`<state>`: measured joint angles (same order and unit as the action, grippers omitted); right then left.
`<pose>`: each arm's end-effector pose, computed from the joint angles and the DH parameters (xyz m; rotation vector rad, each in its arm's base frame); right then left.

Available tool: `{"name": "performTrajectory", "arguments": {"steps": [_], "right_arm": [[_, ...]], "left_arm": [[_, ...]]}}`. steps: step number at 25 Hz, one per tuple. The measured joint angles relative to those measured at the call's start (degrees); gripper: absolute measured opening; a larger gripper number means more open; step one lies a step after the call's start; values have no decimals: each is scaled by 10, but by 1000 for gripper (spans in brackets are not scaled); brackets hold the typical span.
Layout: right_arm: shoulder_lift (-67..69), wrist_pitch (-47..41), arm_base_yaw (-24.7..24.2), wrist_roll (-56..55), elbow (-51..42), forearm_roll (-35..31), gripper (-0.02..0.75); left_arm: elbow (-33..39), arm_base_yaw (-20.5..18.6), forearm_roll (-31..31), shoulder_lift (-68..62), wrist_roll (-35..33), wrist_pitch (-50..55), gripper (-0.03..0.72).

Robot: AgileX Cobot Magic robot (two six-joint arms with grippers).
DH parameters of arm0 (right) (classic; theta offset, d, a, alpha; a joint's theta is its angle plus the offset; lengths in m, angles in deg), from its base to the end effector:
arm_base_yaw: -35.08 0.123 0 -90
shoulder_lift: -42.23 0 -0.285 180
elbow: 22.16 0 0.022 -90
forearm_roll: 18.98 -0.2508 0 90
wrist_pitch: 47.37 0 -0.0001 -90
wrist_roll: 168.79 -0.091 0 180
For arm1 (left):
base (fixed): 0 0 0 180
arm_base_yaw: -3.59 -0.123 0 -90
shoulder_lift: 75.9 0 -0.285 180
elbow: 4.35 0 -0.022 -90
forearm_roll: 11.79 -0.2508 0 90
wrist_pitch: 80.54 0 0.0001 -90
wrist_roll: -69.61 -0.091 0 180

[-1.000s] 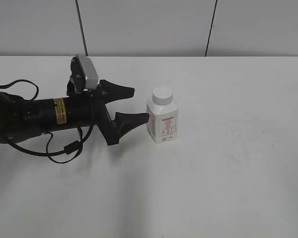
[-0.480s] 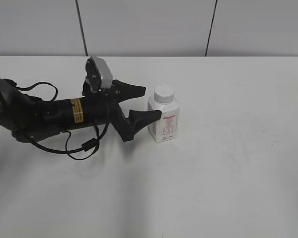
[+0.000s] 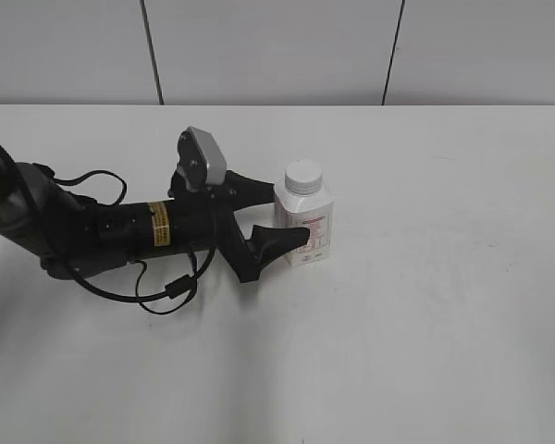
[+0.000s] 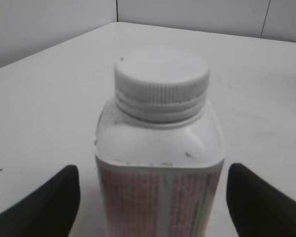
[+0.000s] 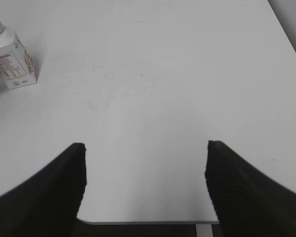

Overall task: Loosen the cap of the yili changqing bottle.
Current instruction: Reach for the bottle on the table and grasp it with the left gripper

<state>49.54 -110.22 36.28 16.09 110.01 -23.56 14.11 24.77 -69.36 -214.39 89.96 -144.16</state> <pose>-0.0094 0.0063 0.2781 -0.1155 2.0539 0.0560 0.3369 -0.2043 0.0695 1.1019 1.5316 -0.8920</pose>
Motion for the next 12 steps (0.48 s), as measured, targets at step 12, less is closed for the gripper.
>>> {"name": "performTrajectory", "arguments": {"steps": [12], "right_arm": [[0,0,0,0,0,0,592]], "left_arm": [[0,0,0,-14,0,2,426]]}}
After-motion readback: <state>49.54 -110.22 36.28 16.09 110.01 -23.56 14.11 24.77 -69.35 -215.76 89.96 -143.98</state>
